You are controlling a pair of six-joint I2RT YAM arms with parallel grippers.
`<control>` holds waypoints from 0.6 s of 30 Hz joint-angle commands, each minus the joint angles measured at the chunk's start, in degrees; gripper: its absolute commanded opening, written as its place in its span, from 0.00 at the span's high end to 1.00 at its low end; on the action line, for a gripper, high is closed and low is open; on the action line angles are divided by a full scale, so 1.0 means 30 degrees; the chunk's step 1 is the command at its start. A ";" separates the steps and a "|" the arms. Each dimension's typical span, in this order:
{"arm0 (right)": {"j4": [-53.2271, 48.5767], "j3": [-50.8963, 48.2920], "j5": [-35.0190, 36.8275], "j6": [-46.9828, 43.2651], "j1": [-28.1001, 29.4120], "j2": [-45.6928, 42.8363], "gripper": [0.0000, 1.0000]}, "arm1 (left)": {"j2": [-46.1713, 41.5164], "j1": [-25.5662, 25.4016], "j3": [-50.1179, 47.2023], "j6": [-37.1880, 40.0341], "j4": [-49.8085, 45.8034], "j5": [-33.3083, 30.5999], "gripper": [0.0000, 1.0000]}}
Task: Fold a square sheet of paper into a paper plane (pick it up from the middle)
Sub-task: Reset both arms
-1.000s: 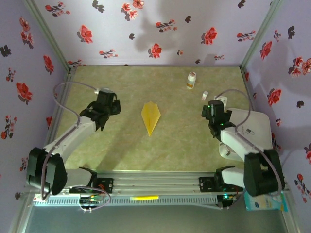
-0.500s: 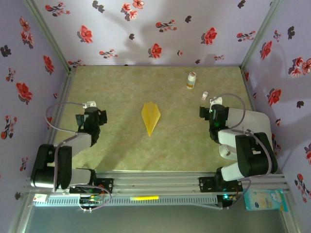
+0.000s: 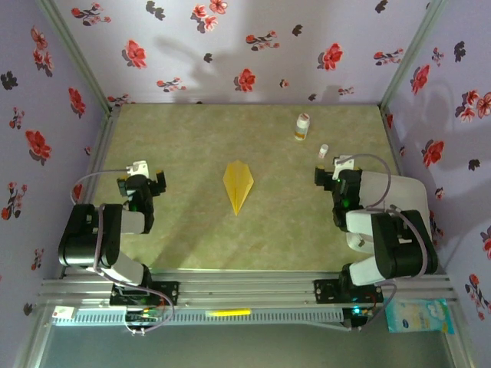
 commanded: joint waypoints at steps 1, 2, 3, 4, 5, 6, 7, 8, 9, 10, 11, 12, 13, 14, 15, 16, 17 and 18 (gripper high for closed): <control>0.5658 -0.1368 -0.1285 0.1056 -0.1026 0.2796 0.04 | 0.0148 0.0226 0.0468 -0.0515 0.0545 0.0211 0.00; 0.5111 -0.1187 -0.1421 0.0979 -0.1055 0.2285 0.02 | 0.0097 0.0226 0.0492 -0.0583 0.0407 0.0225 0.00; 0.2193 -0.0462 -0.1294 0.1118 -0.1058 0.1361 0.04 | 0.0116 0.0226 0.0478 -0.0550 0.0435 0.0242 0.00; 0.0206 0.0263 -0.0611 0.1417 -0.1056 0.1271 0.05 | 0.0129 0.0226 0.0464 -0.0549 0.0488 0.0224 0.00; 0.0923 0.0530 0.0349 0.1891 -0.1099 0.2080 0.01 | 0.0113 0.0226 0.0464 -0.0538 0.0501 0.0228 0.00; 0.1361 0.0454 0.0321 0.2159 -0.1372 0.2168 0.01 | 0.0127 0.0227 0.0464 -0.0520 0.0483 0.0221 0.00; 0.0190 0.0732 0.0270 0.2289 -0.1495 0.1766 0.01 | 0.0142 0.0226 0.0464 -0.0449 0.0518 0.0239 0.00; -0.0199 0.0748 0.0267 0.2301 -0.1496 0.1649 0.01 | 0.0132 0.0215 0.0492 -0.0446 0.0477 0.0237 0.00; 0.0585 0.0580 0.0307 0.2204 -0.1474 0.1882 0.01 | 0.0143 0.0200 0.0465 -0.0434 0.0491 0.0243 0.00; 0.0981 0.0473 0.0319 0.2155 -0.1467 0.1989 0.01 | 0.0140 0.0203 0.0471 -0.0470 0.0491 0.0255 0.00; 0.0414 0.0615 0.0306 0.2186 -0.1467 0.1837 0.01 | 0.0146 0.0216 0.0491 -0.0425 0.0497 0.0268 0.00; 0.0002 0.0658 0.0298 0.2238 -0.1467 0.1664 0.01 | 0.0143 0.0197 0.0483 -0.0451 0.0483 0.0247 0.00; 0.0188 0.0630 0.0280 0.2221 -0.1467 0.1723 0.01 | 0.0143 0.0212 0.0493 -0.0443 0.0498 0.0243 0.00; 0.0678 0.0500 0.0193 0.2049 -0.1467 0.1827 0.01 | 0.0136 0.0214 0.0491 -0.0430 0.0494 0.0268 0.00; 0.0890 0.0349 0.0049 0.1928 -0.1438 0.1806 0.01 | 0.0131 0.0197 0.0478 -0.0450 0.0495 0.0250 0.00; 0.0611 0.0497 0.0015 0.1967 -0.1437 0.1786 0.01 | 0.0129 0.0213 0.0493 -0.0448 0.0497 0.0245 0.00; 0.0140 0.0744 -0.0056 0.2136 -0.1459 0.1807 0.01 | 0.0141 0.0197 0.0493 -0.0440 0.0491 0.0247 0.00; 0.0238 0.0629 -0.0047 0.2128 -0.1469 0.1744 0.01 | 0.0152 0.0201 0.0486 -0.0443 0.0498 0.0243 0.00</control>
